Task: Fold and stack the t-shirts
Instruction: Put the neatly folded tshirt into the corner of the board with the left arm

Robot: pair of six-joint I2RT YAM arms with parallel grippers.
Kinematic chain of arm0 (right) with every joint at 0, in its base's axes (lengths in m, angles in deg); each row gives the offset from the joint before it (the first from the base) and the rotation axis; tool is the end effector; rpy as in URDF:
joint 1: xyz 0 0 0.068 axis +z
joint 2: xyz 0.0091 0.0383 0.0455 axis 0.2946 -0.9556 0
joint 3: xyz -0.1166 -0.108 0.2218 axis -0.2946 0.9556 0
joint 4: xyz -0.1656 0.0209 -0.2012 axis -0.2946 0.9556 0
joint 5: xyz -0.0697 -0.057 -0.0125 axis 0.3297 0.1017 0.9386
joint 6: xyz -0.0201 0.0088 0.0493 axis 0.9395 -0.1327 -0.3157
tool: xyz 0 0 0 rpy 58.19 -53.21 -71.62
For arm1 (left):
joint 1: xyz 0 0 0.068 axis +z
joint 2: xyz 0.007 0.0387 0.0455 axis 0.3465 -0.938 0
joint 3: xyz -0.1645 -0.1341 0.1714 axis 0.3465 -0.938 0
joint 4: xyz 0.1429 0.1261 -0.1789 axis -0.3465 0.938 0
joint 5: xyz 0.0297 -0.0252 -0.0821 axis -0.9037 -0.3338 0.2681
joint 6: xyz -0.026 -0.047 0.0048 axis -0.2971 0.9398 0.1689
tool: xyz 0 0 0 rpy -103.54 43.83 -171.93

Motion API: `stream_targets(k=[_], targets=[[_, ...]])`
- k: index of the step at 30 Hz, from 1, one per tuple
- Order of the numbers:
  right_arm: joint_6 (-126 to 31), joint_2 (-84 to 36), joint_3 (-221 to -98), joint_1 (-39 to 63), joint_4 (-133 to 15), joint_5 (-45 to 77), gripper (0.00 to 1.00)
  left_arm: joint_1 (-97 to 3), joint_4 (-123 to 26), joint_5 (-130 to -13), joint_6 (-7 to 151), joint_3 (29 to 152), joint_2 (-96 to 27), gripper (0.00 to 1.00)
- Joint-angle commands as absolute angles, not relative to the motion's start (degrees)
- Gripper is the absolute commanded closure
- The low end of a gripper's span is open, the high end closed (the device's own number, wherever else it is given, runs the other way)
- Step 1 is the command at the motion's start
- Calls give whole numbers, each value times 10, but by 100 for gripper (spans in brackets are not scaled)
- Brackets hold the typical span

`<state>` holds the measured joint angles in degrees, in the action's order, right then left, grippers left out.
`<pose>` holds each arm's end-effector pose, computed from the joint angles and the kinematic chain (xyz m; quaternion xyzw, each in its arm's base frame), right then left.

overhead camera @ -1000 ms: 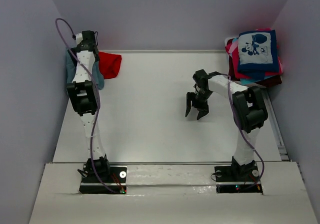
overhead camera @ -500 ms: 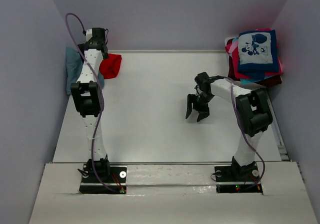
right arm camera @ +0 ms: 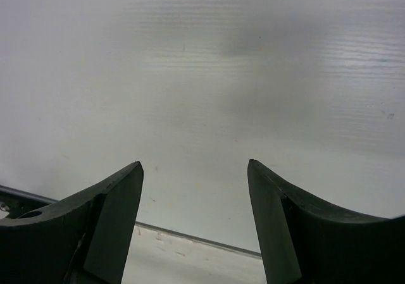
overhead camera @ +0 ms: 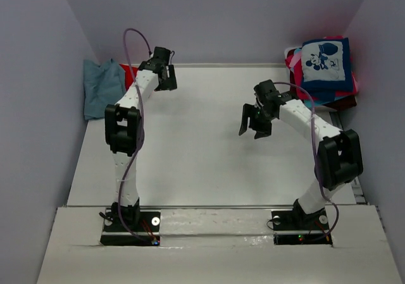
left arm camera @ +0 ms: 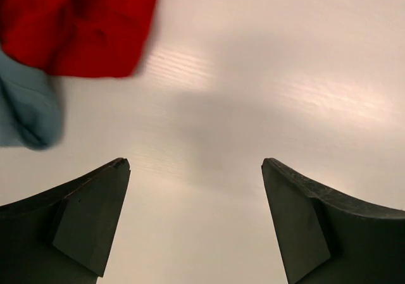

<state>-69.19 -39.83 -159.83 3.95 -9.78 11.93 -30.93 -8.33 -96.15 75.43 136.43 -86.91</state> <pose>0.3135 0.1286 0.2419 0.0443 0.9793 0.1633 0.1112 0.4977 -0.0835 0.2623 -0.0860 0.9207 0.0491 0.3775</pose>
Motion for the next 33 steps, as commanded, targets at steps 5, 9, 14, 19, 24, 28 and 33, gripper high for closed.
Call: stream_targets(k=[5,9,14,19,24,28,33], targets=[[-722,-321,-1537,40,-146,192,27,-399,-139,-877,813,1138,-704,1],[-725,-286,-1525,34,-152,212,28,-423,-150,-854,837,1069,-677,1],[-731,-263,-1521,34,-176,192,28,-480,-168,-817,856,1030,-650,1],[-744,-242,-1500,34,-221,166,17,-548,-186,-802,883,1006,-645,1],[-752,-235,-1499,34,-245,147,0,-569,-216,-767,893,993,-645,1],[-751,-236,-1505,34,-251,146,0,-580,-209,-757,880,1021,-664,1],[-753,-235,-1509,34,-269,137,0,-580,-196,-765,857,1055,-681,1]])
